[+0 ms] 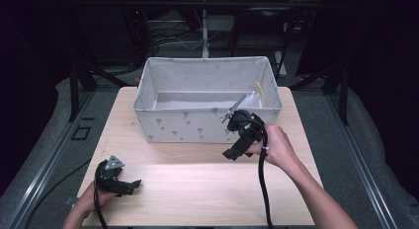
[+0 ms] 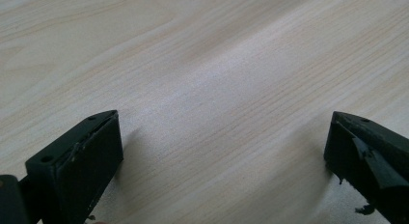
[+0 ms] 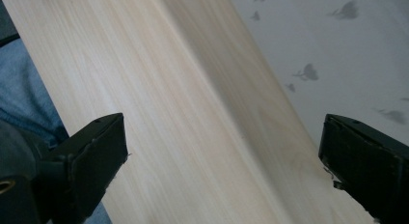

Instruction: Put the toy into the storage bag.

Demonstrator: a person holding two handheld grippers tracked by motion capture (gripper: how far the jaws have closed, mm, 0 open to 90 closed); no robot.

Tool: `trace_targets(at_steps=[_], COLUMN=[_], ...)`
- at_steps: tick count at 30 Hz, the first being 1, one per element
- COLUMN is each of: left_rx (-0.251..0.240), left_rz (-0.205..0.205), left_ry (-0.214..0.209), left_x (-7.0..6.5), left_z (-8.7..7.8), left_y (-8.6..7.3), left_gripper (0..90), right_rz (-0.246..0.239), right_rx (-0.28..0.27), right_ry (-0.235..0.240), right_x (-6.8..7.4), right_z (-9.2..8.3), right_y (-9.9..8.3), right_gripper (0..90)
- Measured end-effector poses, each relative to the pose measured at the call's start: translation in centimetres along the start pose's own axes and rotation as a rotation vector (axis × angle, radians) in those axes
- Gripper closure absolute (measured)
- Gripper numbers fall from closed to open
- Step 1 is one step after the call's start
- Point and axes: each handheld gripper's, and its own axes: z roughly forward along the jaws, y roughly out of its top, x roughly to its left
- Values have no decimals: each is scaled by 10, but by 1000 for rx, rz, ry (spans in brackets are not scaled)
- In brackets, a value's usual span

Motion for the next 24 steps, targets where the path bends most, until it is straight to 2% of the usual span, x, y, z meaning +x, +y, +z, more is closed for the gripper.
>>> trace_targets(at_steps=[6, 8, 9, 12, 14, 15, 21, 22, 24], left_rx=[0, -1, 0, -1, -2, -2, -3, -2, -8], left_rz=[1, -2, 0, 0, 0, 0, 0, 1, -1], left_ry=[0, 0, 0, 0, 1, 0, 2, 1, 5], left_x=[0, 0, 0, 0, 0, 0, 0, 0, -1], left_z=[0, 0, 0, 0, 0, 0, 0, 0, 1], left_y=[0, 0, 0, 0, 0, 0, 0, 0, 0], left_gripper=[0, 0, 0, 0, 0, 0, 0, 0, 0], right_rz=[-1, -4, 9, 11, -5, 6, 21, 18, 27], right_rx=[35, 49, 47, 55, 78, 71, 60, 65, 41], right_ry=[24, 30, 44, 52, 46, 59, 70, 67, 56], right_x=[8, 8, 11, 12, 15, 16, 17, 17, 18], right_z=[24, 27, 36, 43, 52, 56, 72, 73, 74], right_y=[-15, -18, -23, -28, -34, -36, -47, -48, -52], right_gripper=[29, 28, 30, 30, 34, 33, 43, 49, 75])
